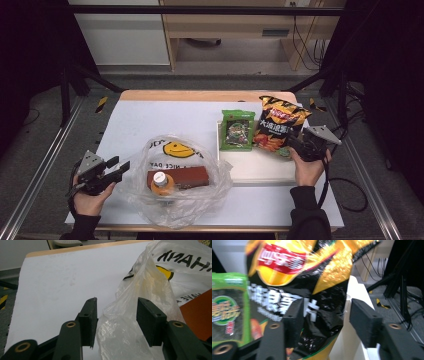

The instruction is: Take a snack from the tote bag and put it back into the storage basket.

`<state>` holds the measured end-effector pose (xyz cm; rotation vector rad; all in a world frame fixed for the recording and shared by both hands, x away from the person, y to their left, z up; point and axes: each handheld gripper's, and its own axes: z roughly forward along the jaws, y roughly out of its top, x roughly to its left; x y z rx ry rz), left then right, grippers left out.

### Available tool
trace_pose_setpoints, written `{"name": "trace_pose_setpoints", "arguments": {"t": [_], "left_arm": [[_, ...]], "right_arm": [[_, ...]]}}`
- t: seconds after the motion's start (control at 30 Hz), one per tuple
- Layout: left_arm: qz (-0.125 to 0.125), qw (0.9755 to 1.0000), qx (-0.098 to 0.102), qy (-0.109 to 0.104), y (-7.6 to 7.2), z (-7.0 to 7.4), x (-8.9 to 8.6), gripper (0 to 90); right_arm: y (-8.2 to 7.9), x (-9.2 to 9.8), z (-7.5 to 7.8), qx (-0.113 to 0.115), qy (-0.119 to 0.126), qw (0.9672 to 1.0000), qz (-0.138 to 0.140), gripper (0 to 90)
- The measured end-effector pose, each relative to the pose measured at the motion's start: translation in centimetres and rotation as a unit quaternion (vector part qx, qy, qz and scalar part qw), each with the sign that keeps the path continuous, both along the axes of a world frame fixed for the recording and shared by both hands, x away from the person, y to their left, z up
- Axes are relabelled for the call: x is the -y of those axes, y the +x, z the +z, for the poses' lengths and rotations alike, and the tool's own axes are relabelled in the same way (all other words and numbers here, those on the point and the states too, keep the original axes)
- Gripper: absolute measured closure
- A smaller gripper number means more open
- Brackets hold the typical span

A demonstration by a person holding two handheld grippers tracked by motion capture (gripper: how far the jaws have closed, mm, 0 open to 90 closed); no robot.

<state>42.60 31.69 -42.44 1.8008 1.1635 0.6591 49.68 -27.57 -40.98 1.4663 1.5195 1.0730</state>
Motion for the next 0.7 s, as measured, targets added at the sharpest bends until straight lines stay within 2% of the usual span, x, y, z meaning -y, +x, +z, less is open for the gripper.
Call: {"name": "trace_pose_setpoints", "arguments": {"t": [0.1, 0.13, 0.23, 0.3, 0.43, 0.53, 0.7], "left_arm": [[0.001, 1.0, 0.0, 0.0, 0.0, 0.0, 0.0, 51.1], [0.001, 1.0, 0.0, 0.0, 0.0, 0.0, 0.0, 51.1], [0.0, 1.0, 0.0, -0.001, 0.0, 0.0, 0.1, 51.2], [0.0, 1.0, -0.001, 0.0, 0.0, -0.1, 0.1, 51.1], [0.0, 1.0, 0.0, 0.0, 0.0, 0.0, 0.0, 51.1], [0.002, 1.0, -0.001, -0.001, 0.0, -0.1, -0.1, 51.1], [0.0, 1.0, 0.0, -0.001, 0.0, 0.0, 0.1, 51.1]], "right_arm": [[-1.0, -0.4, 0.3, 0.008, -0.014, 0.9998, 0.007, 42.4], [-1.2, -0.7, 0.4, 0.006, -0.013, 0.9998, 0.01, 44.9], [-1.3, -1.4, 0.2, -0.008, -0.019, 0.9994, 0.027, 51.5], [-0.7, -1.9, -0.3, -0.028, -0.013, 0.9982, 0.051, 56.8], [0.4, -1.9, -1.2, -0.048, -0.018, 0.998, 0.038, 57.6], [0.7, -1.5, -1.3, -0.054, -0.04, 0.9977, 0.015, 56.5], [1.3, -0.2, -1.2, -0.06, -0.038, 0.9974, -0.005, 57.2]]}}
